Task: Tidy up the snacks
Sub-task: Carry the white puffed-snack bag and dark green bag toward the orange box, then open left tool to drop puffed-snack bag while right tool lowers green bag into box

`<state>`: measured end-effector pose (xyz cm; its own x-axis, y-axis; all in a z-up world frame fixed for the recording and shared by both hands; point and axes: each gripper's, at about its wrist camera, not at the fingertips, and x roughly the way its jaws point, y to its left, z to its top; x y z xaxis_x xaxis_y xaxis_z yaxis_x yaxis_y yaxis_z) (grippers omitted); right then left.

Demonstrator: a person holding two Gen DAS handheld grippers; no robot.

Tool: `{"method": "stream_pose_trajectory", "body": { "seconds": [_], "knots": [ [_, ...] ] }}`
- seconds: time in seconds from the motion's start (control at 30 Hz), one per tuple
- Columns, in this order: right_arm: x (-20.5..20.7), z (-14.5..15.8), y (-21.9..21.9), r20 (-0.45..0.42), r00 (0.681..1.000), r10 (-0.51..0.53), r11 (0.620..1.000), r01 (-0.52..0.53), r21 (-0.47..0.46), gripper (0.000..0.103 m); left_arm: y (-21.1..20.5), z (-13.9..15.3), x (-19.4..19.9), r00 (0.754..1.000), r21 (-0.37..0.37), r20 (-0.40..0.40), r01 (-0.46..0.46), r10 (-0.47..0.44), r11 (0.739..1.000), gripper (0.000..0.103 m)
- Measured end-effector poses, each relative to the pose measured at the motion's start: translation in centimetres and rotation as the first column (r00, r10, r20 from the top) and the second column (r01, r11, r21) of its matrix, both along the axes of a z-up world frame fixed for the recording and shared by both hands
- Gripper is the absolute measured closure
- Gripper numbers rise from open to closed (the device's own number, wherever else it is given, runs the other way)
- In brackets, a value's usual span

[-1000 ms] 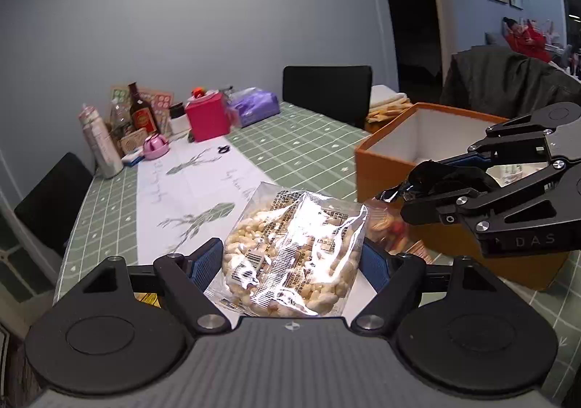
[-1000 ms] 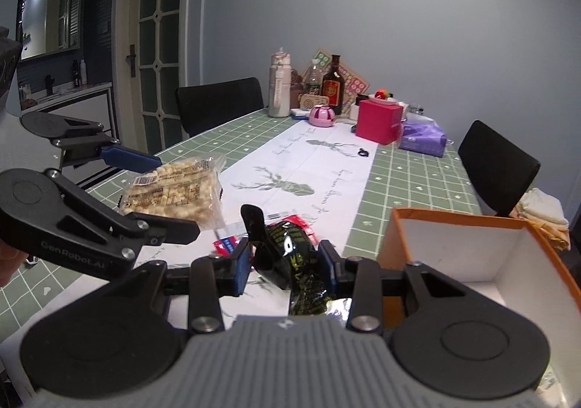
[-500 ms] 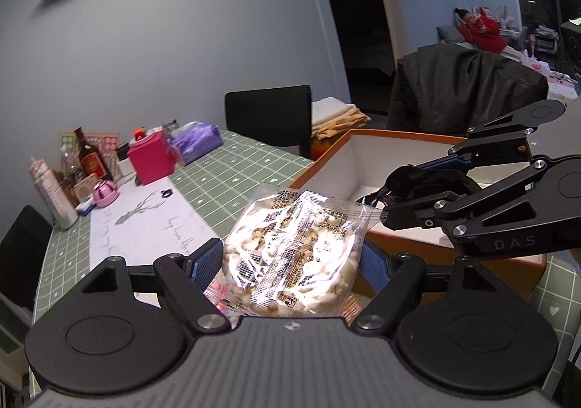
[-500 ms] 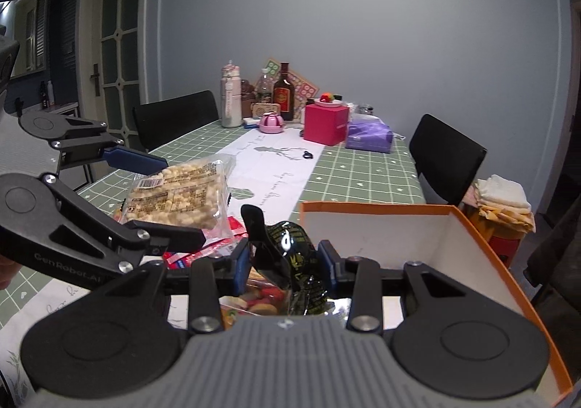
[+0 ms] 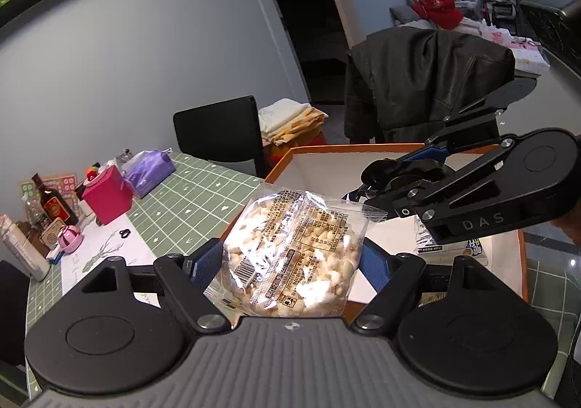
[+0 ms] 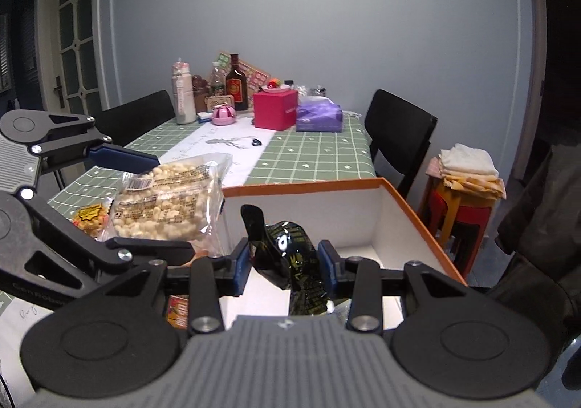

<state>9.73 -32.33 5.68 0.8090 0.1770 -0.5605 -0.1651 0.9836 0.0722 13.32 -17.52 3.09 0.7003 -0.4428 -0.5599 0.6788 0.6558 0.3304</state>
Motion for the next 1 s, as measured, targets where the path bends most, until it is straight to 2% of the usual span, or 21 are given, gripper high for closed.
{"method": "stream_pose_trajectory", "body": {
  "seconds": [0.13, 0.27, 0.4, 0.53, 0.8, 1.0],
  "knots": [
    [1.0, -0.8, -1.0, -0.041, 0.999, -0.003, 1.0, 0.002, -0.024, 0.065, -1.5, -0.4, 0.6, 0.999, 0.026, -0.037, -0.001, 0.002, 1.0, 0.011],
    [2.4, -1.7, -1.4, -0.094, 0.996, 0.011, 0.998, -0.017, -0.061, 0.065, -2.9, -1.0, 0.9, 0.999, 0.078, -0.033, 0.01, -0.008, 0.997, 0.011],
    [4.1, -2.5, -2.4, -0.173, 0.984, 0.036, 0.999, -0.042, -0.033, 0.065, -4.2, -2.0, 1.6, 0.998, 0.154, -0.045, 0.042, -0.036, 0.987, 0.011],
    [5.7, -3.1, -3.0, -0.244, 0.968, 0.066, 0.996, -0.077, -0.035, 0.065, -4.9, -2.7, 2.6, 0.994, 0.188, -0.097, 0.066, -0.048, 0.98, 0.011],
    [8.5, -4.5, -2.8, -0.351, 0.93, 0.112, 0.987, -0.146, -0.073, 0.065, -5.7, -4.2, 4.1, 0.984, 0.203, -0.174, 0.076, -0.04, 0.976, 0.011],
    [10.0, -5.6, -2.4, -0.412, 0.902, 0.133, 0.977, -0.19, -0.101, 0.065, -6.9, -5.6, 4.2, 0.979, 0.269, -0.191, 0.117, -0.066, 0.956, 0.011]
  ]
}}
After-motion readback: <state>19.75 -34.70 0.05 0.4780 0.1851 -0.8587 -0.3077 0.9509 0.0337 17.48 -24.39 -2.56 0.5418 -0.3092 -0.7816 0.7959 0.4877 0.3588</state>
